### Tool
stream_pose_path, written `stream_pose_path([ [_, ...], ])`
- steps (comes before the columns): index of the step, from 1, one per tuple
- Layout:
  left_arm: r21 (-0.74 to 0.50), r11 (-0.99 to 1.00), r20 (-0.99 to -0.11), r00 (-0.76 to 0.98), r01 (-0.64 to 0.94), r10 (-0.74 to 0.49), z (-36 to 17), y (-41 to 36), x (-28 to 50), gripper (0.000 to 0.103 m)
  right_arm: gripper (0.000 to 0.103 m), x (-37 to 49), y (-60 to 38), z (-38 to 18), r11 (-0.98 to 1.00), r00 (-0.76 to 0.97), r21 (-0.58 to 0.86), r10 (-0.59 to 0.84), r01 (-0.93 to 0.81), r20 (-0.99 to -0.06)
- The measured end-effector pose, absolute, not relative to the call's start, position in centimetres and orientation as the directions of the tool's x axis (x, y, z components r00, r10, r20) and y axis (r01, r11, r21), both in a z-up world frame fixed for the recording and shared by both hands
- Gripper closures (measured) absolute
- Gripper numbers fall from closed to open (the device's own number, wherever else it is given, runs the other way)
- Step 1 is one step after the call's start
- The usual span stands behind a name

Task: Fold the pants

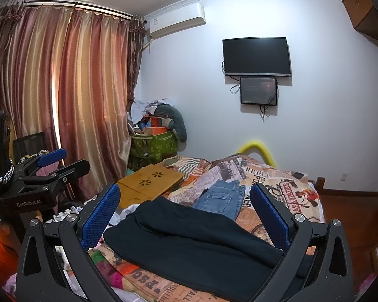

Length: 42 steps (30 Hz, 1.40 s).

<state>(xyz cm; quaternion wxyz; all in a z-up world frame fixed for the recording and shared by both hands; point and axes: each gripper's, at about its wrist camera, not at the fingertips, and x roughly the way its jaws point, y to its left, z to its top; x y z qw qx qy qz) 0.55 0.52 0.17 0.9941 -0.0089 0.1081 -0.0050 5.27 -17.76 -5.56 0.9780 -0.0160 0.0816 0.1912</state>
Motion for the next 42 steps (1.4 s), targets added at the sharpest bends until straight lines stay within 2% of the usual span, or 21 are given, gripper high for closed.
stream_pose_path([
  [42,-0.040,0.999,-0.222,0.975,0.020,-0.029,0.04,0.61,1.43,0.000,0.000,5.64,-18.63,-5.26,0.932,0.920,0.005,0.357,-0.362,-0.163],
])
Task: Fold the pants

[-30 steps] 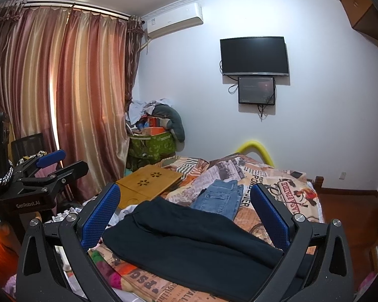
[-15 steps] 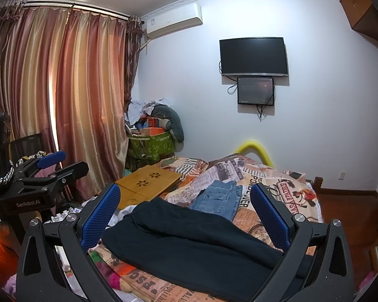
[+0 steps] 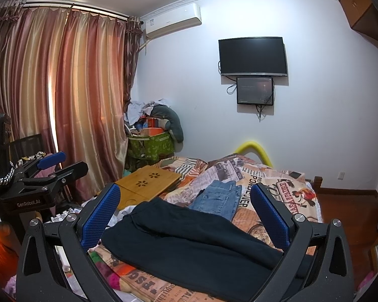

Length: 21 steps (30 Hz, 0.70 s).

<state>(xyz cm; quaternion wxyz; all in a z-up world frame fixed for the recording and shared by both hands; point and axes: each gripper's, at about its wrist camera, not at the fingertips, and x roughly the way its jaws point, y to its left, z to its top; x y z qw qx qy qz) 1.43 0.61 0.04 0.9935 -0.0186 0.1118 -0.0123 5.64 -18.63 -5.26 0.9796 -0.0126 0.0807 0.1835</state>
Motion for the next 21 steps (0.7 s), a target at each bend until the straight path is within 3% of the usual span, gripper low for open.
stream_pose_path([
  [21,-0.029,0.999,-0.232,0.972,0.036,-0.042,-1.0,1.0,3.3,0.000,0.000,7.5,-19.1,-5.8,0.946,0.930,0.011,0.320,-0.324,-0.183],
])
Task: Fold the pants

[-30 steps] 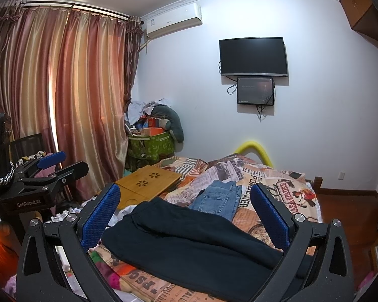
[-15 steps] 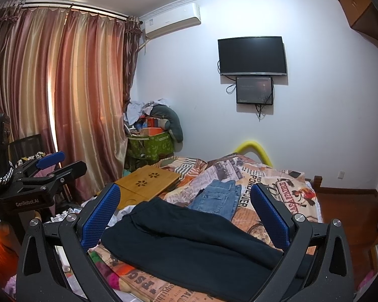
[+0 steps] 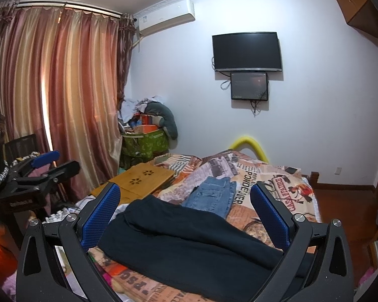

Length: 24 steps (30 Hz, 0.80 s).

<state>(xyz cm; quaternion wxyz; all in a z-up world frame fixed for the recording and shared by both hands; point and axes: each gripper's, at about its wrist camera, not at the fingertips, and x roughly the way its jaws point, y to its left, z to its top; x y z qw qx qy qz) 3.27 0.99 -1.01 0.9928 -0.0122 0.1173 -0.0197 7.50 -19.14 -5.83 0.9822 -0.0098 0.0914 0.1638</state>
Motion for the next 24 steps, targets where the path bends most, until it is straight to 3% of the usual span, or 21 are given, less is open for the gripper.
stream_pose_path([
  [16,-0.053,0.996,-0.363,0.930,-0.078,0.053,-3.6,8.0,17.0,0.000,0.000,15.8,-25.4,-8.1,0.987,0.948,-0.029,0.143,-0.158,-0.285],
  [24,-0.045,0.988,-0.524,0.846,-0.147,0.102,-9.1,12.1,26.3,0.000,0.001,21.5,-28.4,-10.6,0.990,0.914,0.009,0.132,-0.139,-0.384],
])
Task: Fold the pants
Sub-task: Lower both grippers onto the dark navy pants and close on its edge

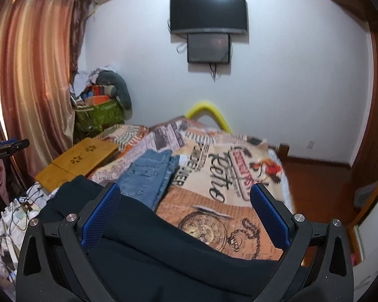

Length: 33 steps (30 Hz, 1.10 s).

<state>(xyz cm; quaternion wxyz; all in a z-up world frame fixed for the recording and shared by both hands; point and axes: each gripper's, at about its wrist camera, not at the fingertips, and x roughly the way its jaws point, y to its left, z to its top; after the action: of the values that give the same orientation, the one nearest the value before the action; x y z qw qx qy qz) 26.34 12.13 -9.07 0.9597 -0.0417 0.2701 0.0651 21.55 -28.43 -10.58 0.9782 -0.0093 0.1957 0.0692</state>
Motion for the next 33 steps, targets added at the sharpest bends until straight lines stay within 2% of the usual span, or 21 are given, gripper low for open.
stream_pose_path([
  [3,-0.037,0.983,-0.556,0.821,-0.182,0.131,-11.7,13.6,29.0,0.000,0.006,24.0,-28.7,-12.2,0.990,0.890,0.028,0.136,-0.138,-0.435],
  [5,0.007,0.978,-0.572,0.802,-0.209,0.175,-13.2,14.3,30.5,0.000,0.023,25.6,-28.5,-13.4,0.987,0.865,0.026,0.150,-0.157,-0.478],
  [6,0.040,0.975,-0.589,0.783,-0.219,0.200,-14.3,14.7,31.7,0.002,0.027,26.5,-28.3,-14.0,0.984,0.849,0.028,0.167,-0.177,-0.501],
  [7,0.052,0.974,-0.599,0.774,-0.220,0.206,-14.9,14.9,32.4,0.004,0.037,27.4,-28.3,-14.5,0.981,0.834,0.030,0.180,-0.193,-0.521],
  [8,0.064,0.974,-0.613,0.761,-0.219,0.212,-15.8,15.1,33.1,0.013,0.046,28.3,-28.1,-15.2,0.976,0.816,0.035,0.200,-0.215,-0.542],
  [11,0.065,0.979,-0.676,0.713,-0.194,0.186,-18.8,16.3,35.9,0.031,0.060,30.6,-27.5,-17.0,0.961,0.759,0.056,0.249,-0.270,-0.602],
  [12,0.064,0.979,-0.691,0.699,-0.192,0.182,-19.6,16.5,36.6,0.035,0.061,31.3,-27.2,-17.7,0.956,0.741,0.065,0.263,-0.285,-0.618],
  [14,0.068,0.980,-0.714,0.677,-0.188,0.180,-21.0,16.6,37.9,0.037,0.061,32.5,-26.5,-18.8,0.950,0.714,0.072,0.278,-0.305,-0.642],
  [21,0.073,0.987,-0.820,0.555,-0.143,0.141,-26.8,17.7,42.5,0.037,0.061,36.7,-23.9,-22.2,0.930,0.613,0.100,0.311,-0.353,-0.727],
  [26,0.051,0.991,-0.865,0.490,-0.125,0.107,-29.5,18.9,45.3,0.037,0.061,38.8,-22.7,-24.0,0.907,0.533,0.134,0.349,-0.400,-0.771],
  [33,-0.101,0.979,-0.916,0.400,-0.174,-0.023,-33.0,21.3,49.1,0.037,0.061,40.1,-20.5,-26.6,0.870,0.425,0.164,0.382,-0.464,-0.821],
])
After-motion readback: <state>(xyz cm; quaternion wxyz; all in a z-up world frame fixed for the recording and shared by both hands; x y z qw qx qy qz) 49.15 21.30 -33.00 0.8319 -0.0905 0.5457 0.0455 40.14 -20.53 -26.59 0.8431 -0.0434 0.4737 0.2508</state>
